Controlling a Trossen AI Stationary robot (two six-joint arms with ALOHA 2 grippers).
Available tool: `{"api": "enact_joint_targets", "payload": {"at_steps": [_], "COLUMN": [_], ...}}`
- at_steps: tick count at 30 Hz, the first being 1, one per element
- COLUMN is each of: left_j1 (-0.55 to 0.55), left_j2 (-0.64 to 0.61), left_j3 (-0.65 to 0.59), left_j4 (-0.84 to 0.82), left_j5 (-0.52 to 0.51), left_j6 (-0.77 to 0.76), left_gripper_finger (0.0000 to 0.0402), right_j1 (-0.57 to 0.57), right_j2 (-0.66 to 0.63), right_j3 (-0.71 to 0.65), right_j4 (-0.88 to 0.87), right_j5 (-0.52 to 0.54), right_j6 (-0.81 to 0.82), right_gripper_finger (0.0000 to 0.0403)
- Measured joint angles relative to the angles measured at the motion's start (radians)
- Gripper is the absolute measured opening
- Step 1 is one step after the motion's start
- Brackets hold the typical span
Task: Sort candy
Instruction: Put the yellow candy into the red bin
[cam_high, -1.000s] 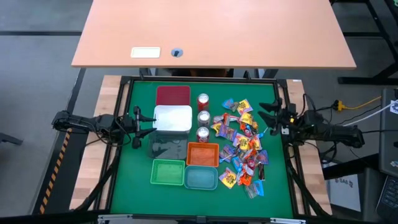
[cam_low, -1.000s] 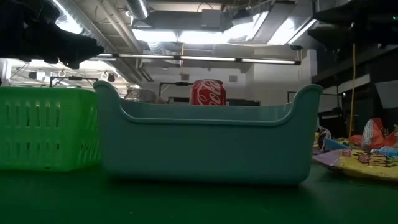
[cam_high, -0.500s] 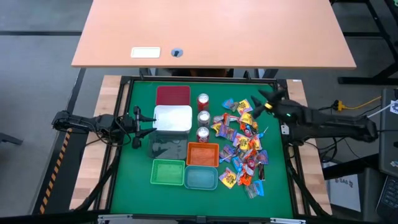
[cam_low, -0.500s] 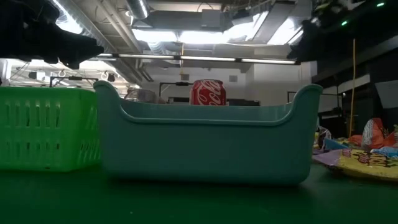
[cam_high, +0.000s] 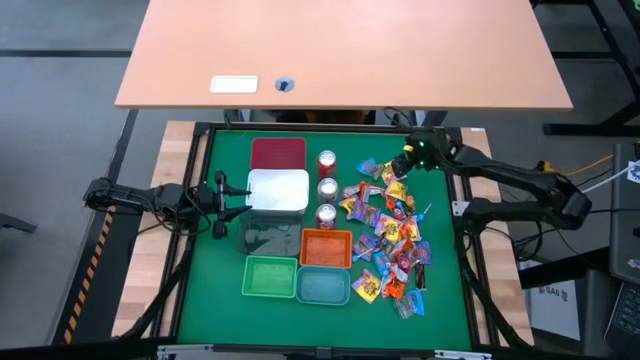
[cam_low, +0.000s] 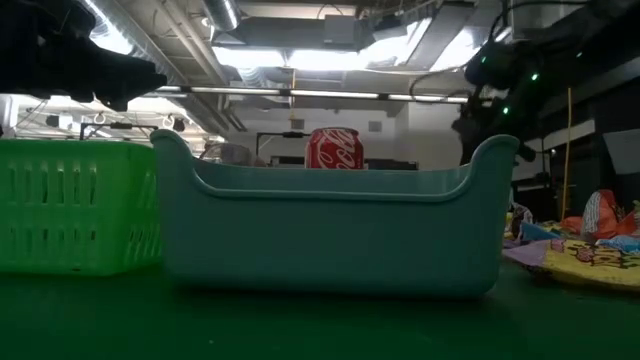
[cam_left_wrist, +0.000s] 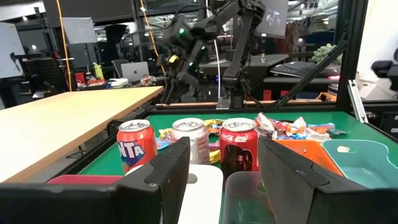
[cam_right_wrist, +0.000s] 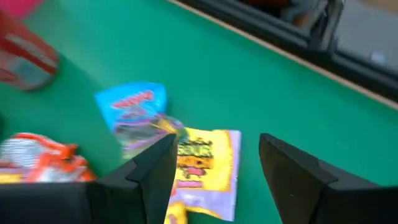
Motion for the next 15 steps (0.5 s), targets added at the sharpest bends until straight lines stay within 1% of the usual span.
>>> {"api": "enact_joint_targets", "payload": {"at_steps": [3,7,15], "left_j1": [0.0,0.0,0.0], "left_j2": [0.0,0.0,0.0], "left_j3": [0.0,0.0,0.0], "left_j4": [0.0,0.0,0.0], "left_j5": [0.0,0.0,0.0], "left_j6": [0.0,0.0,0.0], "left_gripper_finger": [0.0178,0.0178,0.0178], "right_j1": [-0.024,-0.024,-0.023], "right_j2": [0.062,0.135,0.24], "right_j3": [0.0,0.0,0.0], "right_j4": [0.0,0.005,0.008], "right_j5": [-0.002,0.0,0.0], "right_j6": [-0.002,-0.002,-0.002], "right_gripper_finger": [0.0225,0.0225,0.0225]}}
